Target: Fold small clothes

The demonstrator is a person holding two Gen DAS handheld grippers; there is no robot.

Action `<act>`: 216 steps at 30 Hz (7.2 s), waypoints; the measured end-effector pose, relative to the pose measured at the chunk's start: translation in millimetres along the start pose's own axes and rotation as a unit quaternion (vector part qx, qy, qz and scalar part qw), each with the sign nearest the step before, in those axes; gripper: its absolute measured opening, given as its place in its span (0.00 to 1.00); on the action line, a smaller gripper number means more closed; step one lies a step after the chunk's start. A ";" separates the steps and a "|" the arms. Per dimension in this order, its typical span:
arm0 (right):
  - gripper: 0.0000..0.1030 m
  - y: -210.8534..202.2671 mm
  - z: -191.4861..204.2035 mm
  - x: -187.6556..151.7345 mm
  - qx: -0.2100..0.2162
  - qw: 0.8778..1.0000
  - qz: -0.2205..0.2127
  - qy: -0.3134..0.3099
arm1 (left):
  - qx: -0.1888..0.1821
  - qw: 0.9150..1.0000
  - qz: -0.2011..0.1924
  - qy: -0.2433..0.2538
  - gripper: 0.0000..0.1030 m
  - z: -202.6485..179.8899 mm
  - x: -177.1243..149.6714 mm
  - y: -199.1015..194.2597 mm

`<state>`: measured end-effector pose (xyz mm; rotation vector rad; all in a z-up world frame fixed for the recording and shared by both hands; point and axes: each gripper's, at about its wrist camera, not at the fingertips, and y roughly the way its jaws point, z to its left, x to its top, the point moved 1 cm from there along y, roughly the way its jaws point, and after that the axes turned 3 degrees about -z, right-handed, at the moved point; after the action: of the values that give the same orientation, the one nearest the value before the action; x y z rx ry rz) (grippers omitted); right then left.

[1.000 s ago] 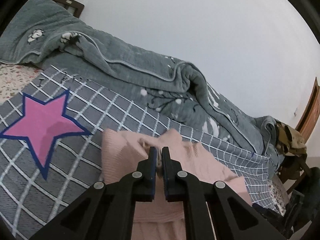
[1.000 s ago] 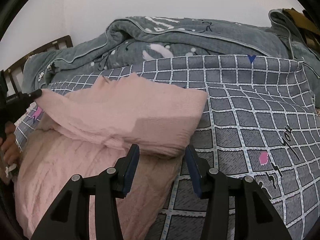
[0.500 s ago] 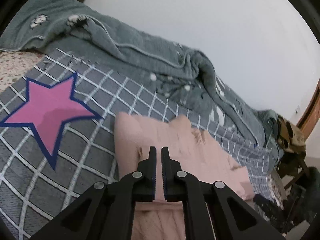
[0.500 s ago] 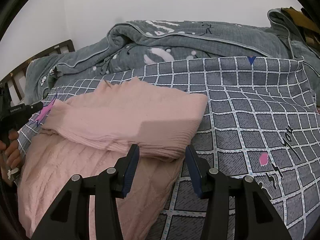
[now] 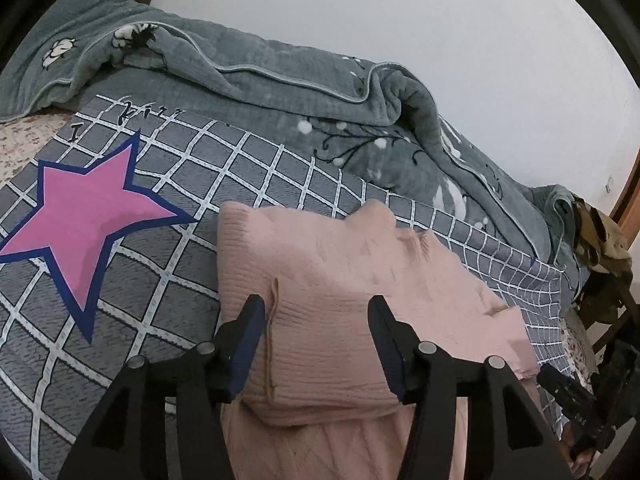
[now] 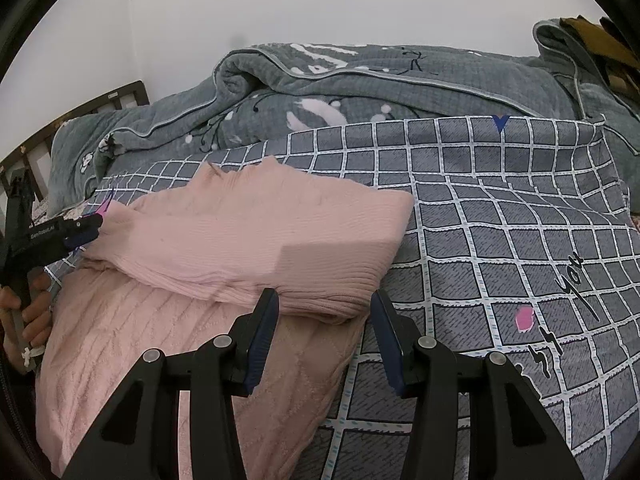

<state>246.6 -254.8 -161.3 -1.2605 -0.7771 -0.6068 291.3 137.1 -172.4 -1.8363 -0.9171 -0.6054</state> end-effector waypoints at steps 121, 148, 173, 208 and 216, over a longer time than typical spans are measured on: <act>0.09 -156.3 54.8 -184.7 0.019 0.996 0.055 0.060 | 0.002 0.996 0.088 0.035 0.14 7.2 -201.3 -192.6; 0.05 -190.9 12.7 -15.7 0.216 0.939 -0.086 0.252 | -0.121 0.988 -0.047 -0.083 0.06 -28.0 -20.4 -208.3; 0.05 32.1 -24.9 84.6 0.177 0.943 -0.011 0.281 | -0.018 0.996 -0.011 -0.088 0.07 -11.7 58.3 10.0; 0.48 21.6 -13.0 66.2 -0.018 0.992 0.006 0.121 | 0.031 0.999 0.012 -0.039 0.61 -2.2 21.0 -1.9; 0.55 -15.9 -6.6 -6.3 0.002 0.995 0.019 0.098 | 0.035 0.999 -0.007 -0.031 0.64 6.4 -7.6 -49.1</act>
<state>231.6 -264.8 -157.6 -1.1899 -0.5905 -0.6861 247.4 153.0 -154.4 -1.7954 -0.9816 -0.5201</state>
